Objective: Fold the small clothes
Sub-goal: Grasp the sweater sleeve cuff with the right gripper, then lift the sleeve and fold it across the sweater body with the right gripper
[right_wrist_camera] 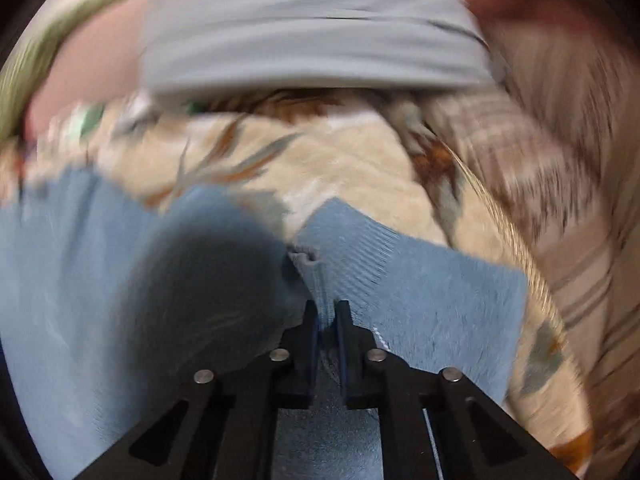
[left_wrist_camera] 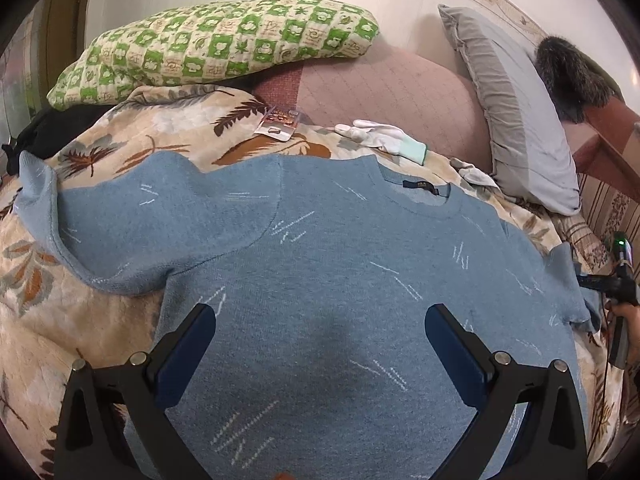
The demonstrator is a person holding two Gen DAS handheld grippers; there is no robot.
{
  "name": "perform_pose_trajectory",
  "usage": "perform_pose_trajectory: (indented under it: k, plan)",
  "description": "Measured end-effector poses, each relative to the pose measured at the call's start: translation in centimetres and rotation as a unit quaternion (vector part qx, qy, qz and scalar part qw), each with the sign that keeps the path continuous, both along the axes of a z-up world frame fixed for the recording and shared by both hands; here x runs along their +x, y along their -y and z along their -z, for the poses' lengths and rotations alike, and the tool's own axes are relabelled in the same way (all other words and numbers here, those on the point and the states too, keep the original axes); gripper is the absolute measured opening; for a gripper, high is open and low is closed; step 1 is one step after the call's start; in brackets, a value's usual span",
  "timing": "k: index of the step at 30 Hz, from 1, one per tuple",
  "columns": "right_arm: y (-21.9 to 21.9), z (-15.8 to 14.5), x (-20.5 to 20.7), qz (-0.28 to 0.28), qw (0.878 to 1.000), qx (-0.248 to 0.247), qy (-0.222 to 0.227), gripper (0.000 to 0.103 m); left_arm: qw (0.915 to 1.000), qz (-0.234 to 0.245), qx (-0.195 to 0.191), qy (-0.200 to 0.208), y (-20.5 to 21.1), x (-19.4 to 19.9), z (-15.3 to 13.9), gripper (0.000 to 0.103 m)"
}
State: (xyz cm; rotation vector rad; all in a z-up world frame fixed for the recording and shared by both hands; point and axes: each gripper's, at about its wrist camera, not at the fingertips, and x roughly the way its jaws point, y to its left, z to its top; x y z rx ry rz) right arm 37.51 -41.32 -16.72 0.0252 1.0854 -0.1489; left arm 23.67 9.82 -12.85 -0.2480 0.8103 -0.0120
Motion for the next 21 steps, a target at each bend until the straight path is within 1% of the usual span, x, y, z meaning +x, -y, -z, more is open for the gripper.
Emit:
perform_pose_trajectory:
  k: [1,3,5,7,9,12,14,17,19,20,21]
  plan:
    - [1.5,-0.4,-0.4,0.030,0.998,0.050,0.010,0.007,1.0000,-0.003,-0.007,-0.002,-0.3,0.0,0.2,0.103]
    - [3.8,-1.1,-1.3,0.072,0.990,0.118,0.028,0.007,0.9997,-0.005,-0.024,-0.009,-0.9,0.2,0.7,0.103]
    - [5.3,-2.1,-2.5,0.099,0.981,0.161,0.048,0.007,0.9980,-0.012,-0.054,-0.030,-1.8,0.7,1.8,0.103]
    - [5.3,-3.8,-3.4,0.103,0.976,0.179,0.067,0.007,0.9937,-0.032,-0.088,-0.061,-2.9,1.3,2.8,0.103]
    - [4.7,-6.2,-3.7,0.089,0.976,0.181,0.084,0.007,0.9904,-0.041,-0.116,-0.062,-3.7,1.3,2.9,0.103]
    - [1.4,-11.1,-4.3,0.045,0.974,0.186,0.121,0.007,0.9882,-0.055,-0.133,-0.052,-4.6,0.8,2.3,0.103]
    - [-2.3,-14.5,-4.8,0.007,0.971,0.191,0.143,0.007,0.9863,-0.062,-0.147,-0.042,-5.3,0.4,1.7,0.103]
    - [-7.9,-18.3,-5.0,-0.046,0.965,0.200,0.166,0.007,0.9840,-0.068,-0.163,-0.027,-6.2,-0.2,0.7,0.103]
    - [-12.2,-20.3,-4.9,-0.083,0.958,0.209,0.177,0.007,0.9833,-0.072,-0.166,-0.017,-7.0,-0.5,0.1,0.103]
    - [-15.2,-21.1,-4.8,-0.105,0.954,0.214,0.181,0.007,0.9827,-0.075,-0.169,-0.012,-7.4,-0.6,-0.3,0.103]
    - [-17.2,-21.4,-4.8,-0.118,0.951,0.220,0.181,0.007,0.9815,-0.079,-0.174,-0.007,-7.9,-0.8,-0.6,0.103]
